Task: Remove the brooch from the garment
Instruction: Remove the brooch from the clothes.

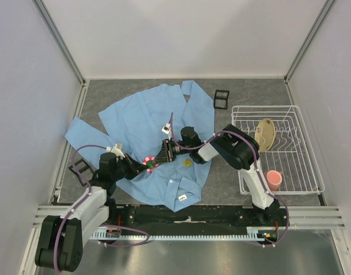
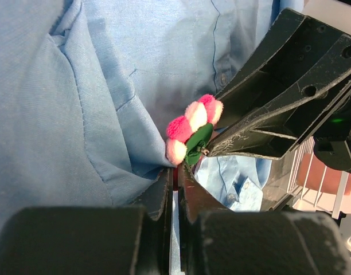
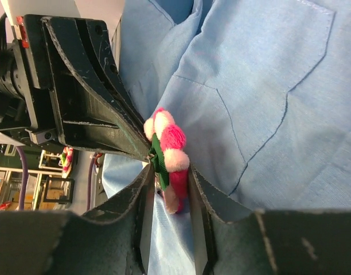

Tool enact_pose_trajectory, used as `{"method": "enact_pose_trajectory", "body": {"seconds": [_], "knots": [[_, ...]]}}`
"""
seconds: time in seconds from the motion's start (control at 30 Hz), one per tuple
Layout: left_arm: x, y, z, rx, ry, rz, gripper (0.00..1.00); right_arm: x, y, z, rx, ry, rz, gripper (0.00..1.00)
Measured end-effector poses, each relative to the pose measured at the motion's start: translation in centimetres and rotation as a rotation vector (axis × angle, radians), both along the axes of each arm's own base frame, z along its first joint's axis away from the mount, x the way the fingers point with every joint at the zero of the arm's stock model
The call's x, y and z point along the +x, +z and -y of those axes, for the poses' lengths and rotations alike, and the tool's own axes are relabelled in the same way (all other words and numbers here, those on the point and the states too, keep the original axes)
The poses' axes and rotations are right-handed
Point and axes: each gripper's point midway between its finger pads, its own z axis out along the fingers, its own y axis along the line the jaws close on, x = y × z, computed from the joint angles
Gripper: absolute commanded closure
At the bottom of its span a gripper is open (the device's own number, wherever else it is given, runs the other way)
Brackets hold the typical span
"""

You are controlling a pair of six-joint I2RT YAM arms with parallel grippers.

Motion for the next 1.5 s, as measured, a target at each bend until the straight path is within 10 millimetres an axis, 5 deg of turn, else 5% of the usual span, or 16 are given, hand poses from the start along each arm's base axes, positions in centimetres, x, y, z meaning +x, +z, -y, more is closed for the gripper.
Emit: {"method": "enact_pose_trajectory", "body": {"seconds": [0.13, 0.3, 0.37, 0.57, 0.77, 1.5], "knots": [[0.1, -0.1, 0.1, 0.0, -0.006, -0.02, 0.98, 0.0, 0.3, 0.3, 0.017, -0.014, -0.02, 0.67], [0.1, -0.1, 0.3, -0.007, -0.017, -0.025, 0.98, 0.1, 0.5, 0.6, 0.03, -0.026, -0.033, 0.99], [0.2, 0.1, 0.4, -0.011, -0.021, -0.018, 0.97, 0.2, 0.5, 0.7, 0.031, -0.03, -0.037, 1.0], [0.3, 0.3, 0.4, -0.016, -0.023, -0.007, 0.59, 0.4, 0.3, 0.8, 0.026, -0.064, -0.044, 1.0], [0.0, 0.9, 0.5, -0.033, -0.021, 0.049, 0.42, 0.7, 0.4, 0.9, 0.007, -0.136, -0.033, 1.0], [0.1, -0.3, 1.1, -0.018, -0.042, 0.01, 0.47, 1.0, 0.3, 0.7, -0.02, -0.186, -0.039, 1.0]]}}
